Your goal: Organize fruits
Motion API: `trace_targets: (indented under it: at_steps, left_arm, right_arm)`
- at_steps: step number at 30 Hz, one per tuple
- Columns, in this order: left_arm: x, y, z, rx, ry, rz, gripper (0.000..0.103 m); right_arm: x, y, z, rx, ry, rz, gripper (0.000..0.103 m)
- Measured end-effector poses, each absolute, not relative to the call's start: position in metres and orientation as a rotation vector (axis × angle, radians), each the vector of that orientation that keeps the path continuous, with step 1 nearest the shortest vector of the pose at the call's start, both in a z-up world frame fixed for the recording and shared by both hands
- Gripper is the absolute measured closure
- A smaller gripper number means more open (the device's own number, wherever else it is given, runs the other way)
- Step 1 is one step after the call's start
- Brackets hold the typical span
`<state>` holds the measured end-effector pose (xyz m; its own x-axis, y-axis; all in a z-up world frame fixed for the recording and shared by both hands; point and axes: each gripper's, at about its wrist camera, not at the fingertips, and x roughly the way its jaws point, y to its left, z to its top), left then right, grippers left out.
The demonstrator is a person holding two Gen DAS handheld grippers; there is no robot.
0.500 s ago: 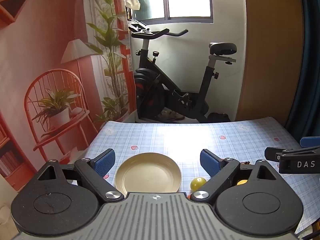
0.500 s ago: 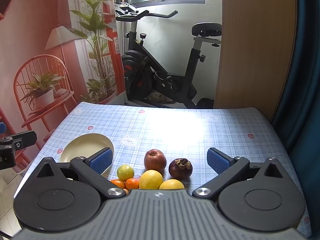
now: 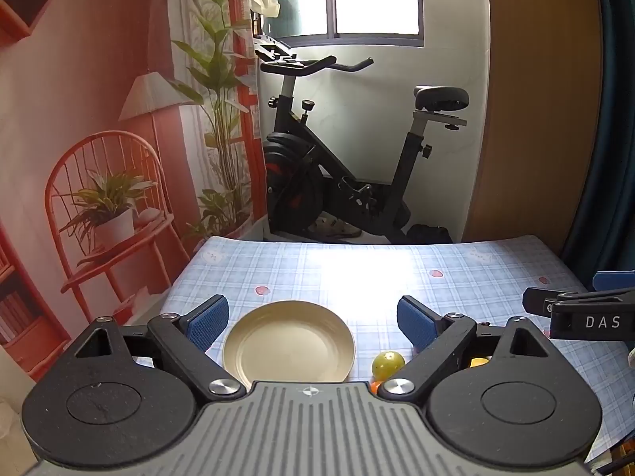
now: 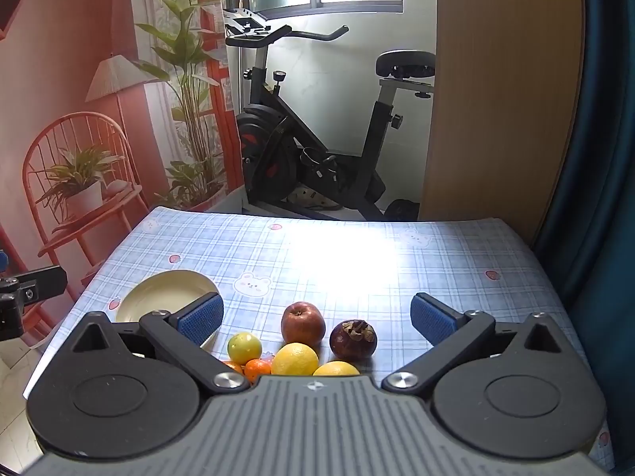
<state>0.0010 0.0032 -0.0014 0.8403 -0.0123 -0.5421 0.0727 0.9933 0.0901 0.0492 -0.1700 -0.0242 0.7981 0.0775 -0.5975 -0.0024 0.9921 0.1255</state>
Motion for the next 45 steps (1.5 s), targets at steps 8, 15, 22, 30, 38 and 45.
trace_targets:
  at_steps: [8,15,22,30,38,45]
  left_arm:
    - [0.0034,0.0038,-0.0025,0.103,0.577,-0.042,0.01]
    - [0.0035,0.0036,-0.0012,0.103,0.575,-0.044,0.01]
    - [0.0029,0.0032,-0.001,0.101,0.571,-0.046,0.01]
    - [0.0028,0.0034,-0.0011,0.1,0.571,-0.047,0.01]
    - [0.0027,0.0033,-0.0012,0.098,0.57,-0.047,0.01]
    - [0.0018,0.0027,0.0006,0.096,0.571,-0.049,0.01]
  right_arm:
    - [0.0488,-0.17,-0.0233,0.12,0.643,0.039,0.001]
    - [0.0478,-0.1708,-0.0231,0.121,0.641,0.036,0.001]
    - [0.0479,-0.1706,-0.0223,0.12,0.642,0.036,0.001]
    - [0.0482,-0.1708,-0.0215,0.12,0.642,0.036,0.001]
    - [0.0484,-0.1715,-0.0212,0.12,0.64,0.036,0.001]
    - [0.0476,-0.1736,-0.0194,0.126,0.636,0.032,0.001]
